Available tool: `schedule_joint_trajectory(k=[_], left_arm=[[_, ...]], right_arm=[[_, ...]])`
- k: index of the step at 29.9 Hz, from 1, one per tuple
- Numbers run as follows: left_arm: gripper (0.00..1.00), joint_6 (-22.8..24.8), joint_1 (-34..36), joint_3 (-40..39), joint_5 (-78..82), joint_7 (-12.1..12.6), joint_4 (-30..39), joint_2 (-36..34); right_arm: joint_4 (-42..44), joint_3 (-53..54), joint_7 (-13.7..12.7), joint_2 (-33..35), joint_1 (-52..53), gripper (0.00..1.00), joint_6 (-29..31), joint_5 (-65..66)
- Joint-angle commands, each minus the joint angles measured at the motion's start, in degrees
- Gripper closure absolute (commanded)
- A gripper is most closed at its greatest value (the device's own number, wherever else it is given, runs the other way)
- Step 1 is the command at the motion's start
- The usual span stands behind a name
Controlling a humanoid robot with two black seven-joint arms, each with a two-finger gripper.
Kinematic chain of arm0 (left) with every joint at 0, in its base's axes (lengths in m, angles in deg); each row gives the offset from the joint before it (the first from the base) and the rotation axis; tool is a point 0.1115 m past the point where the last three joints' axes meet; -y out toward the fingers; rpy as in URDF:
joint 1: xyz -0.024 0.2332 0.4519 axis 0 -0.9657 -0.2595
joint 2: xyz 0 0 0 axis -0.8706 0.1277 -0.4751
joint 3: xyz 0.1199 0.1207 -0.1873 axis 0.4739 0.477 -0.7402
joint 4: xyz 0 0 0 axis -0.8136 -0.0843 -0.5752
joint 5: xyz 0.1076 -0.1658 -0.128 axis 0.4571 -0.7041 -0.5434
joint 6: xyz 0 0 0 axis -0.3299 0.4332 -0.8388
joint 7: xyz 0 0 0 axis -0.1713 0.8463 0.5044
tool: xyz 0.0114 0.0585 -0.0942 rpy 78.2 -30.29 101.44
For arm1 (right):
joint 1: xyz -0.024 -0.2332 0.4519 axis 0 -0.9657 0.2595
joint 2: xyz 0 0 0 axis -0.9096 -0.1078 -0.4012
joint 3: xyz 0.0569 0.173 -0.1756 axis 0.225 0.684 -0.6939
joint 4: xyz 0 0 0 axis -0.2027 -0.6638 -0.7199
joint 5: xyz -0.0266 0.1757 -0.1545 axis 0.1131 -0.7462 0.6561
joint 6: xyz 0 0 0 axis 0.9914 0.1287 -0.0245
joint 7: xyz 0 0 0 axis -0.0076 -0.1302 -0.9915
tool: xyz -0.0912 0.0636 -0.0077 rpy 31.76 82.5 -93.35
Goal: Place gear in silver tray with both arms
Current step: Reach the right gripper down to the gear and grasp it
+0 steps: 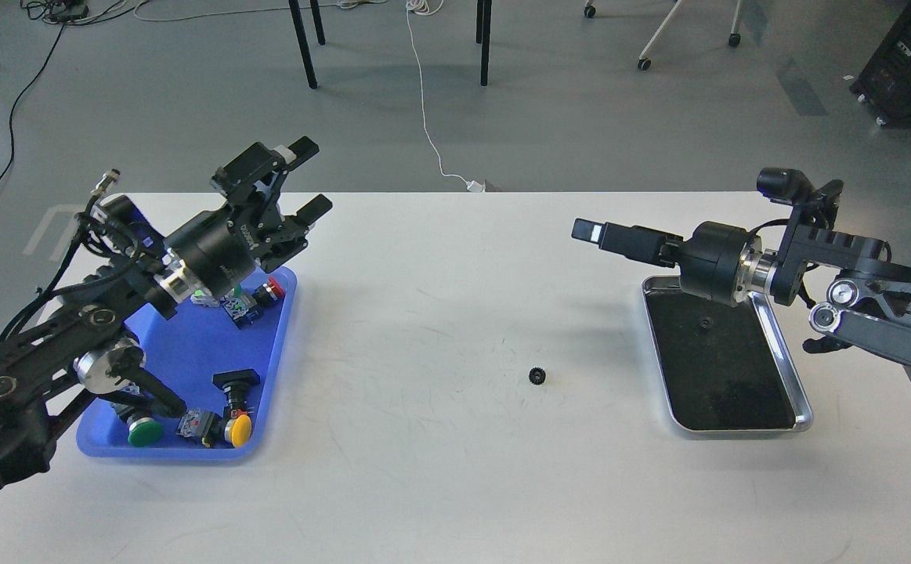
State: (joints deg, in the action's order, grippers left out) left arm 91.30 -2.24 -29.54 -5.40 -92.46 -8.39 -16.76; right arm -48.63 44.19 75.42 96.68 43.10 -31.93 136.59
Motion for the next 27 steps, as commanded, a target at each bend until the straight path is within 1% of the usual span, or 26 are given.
schedule_joint_trajectory(k=[1,3,6,8,10,11,15,19,22,26,27], left_arm=[[0.02,0.3,-5.6,-7.0,-0.9,0.0,0.0,0.5],[0.02,0.7,-8.5,-9.3,-2.1,0.4,0.0,0.7],[0.02,0.8,-9.4,-12.1,-4.5,1.4,0.2,1.1],[0.02,0.8,-9.6,-13.4,-7.4,2.9,0.3,1.1],[0.02,1.1,-9.6,-14.5,-10.3,5.1,0.3,1.0],[0.02,1.2,-9.6,-14.9,-11.0,5.8,0.3,0.9],[0.02,1.1,-9.7,-16.0,-11.8,6.0,0.3,0.6],[0.02,1.1,-9.9,-16.0,-11.8,6.1,0.4,0.7],[0.02,1.1,-9.9,-15.9,-11.8,6.2,0.4,0.9],[0.02,1.1,-9.9,-16.0,-11.7,6.2,0.4,1.0],[0.02,1.1,-9.9,-16.0,-11.7,6.2,0.4,1.0]], right_arm=[[0.3,-11.6,0.0,-2.6,8.4,0.01,0.1,5.8],[0.5,-18.1,0.0,-6.2,12.8,0.01,0.1,7.8],[1.6,-24.8,0.0,-12.4,17.3,0.01,0.1,8.6],[2.8,-27.2,0.0,-16.6,18.4,0.01,0.1,8.8],[4.8,-28.8,0.0,-20.3,18.7,0.01,0.1,8.8],[6.0,-29.7,0.0,-22.1,18.8,0.02,0.1,8.8],[11.1,-36.5,0.0,-29.4,19.0,0.02,0.1,9.1],[12.4,-39.5,0.0,-33.6,18.9,0.03,0.1,9.6],[12.4,-39.7,0.0,-34.9,18.8,0.04,0.1,9.6],[12.5,-40.3,0.0,-35.7,18.1,0.08,0.1,9.6],[12.5,-40.6,0.0,-35.8,18.1,0.11,0.1,9.6]])
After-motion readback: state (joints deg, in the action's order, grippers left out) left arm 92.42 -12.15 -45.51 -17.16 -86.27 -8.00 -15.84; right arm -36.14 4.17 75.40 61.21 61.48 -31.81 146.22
